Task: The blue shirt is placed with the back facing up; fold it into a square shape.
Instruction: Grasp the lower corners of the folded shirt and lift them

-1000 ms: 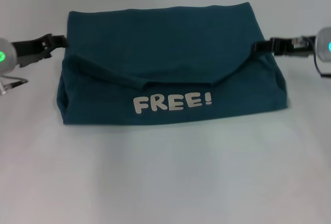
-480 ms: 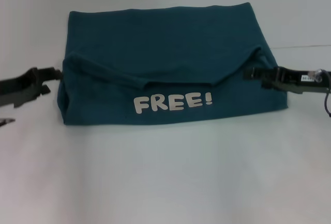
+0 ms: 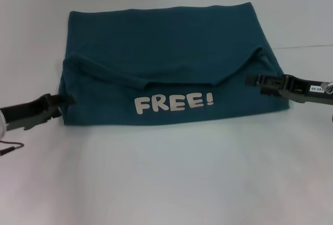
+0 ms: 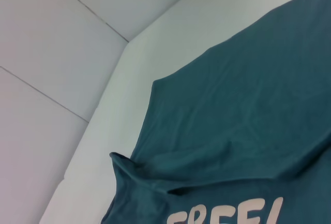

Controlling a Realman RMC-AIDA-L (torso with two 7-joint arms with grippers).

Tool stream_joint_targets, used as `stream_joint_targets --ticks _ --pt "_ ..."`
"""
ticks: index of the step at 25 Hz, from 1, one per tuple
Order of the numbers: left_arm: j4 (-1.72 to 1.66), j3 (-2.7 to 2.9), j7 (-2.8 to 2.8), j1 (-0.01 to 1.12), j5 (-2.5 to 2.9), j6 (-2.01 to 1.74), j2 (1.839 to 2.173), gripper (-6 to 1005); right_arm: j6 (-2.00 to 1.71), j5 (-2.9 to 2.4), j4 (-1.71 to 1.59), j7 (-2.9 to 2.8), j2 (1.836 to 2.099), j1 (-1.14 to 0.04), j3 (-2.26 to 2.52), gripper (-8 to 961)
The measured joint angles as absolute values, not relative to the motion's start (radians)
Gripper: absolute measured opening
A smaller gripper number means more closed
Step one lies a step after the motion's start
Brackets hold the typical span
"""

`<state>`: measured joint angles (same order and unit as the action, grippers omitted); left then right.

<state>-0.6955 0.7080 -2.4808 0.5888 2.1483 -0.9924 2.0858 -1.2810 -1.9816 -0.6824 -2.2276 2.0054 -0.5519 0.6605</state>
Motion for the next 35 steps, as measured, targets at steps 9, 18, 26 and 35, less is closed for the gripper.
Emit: stream_joint_targets --ticks 9,18,26,35 --pt "-0.658 0.723 -2.326 0.599 2.15 -0.871 2.119 546 -1.277 -1.98 -0.676 -2.219 2.005 -0.543 0.643 839" --pt "-0.603 0.746 -2.279 0.632 2.151 -0.829 2.12 532 -1.282 -1.979 -0.674 -2.218 2.005 -0.536 0.632 838" --pt "-0.591 0.759 -2.287 0.639 2.15 -0.813 2.123 519 -1.282 -1.979 -0.673 -2.216 2.005 -0.527 0.623 838" --pt "-0.602 0.759 -2.291 0.634 2.148 -0.821 2.124 368 -1.284 -1.979 -0.674 -2.208 2.005 -0.53 0.62 837"
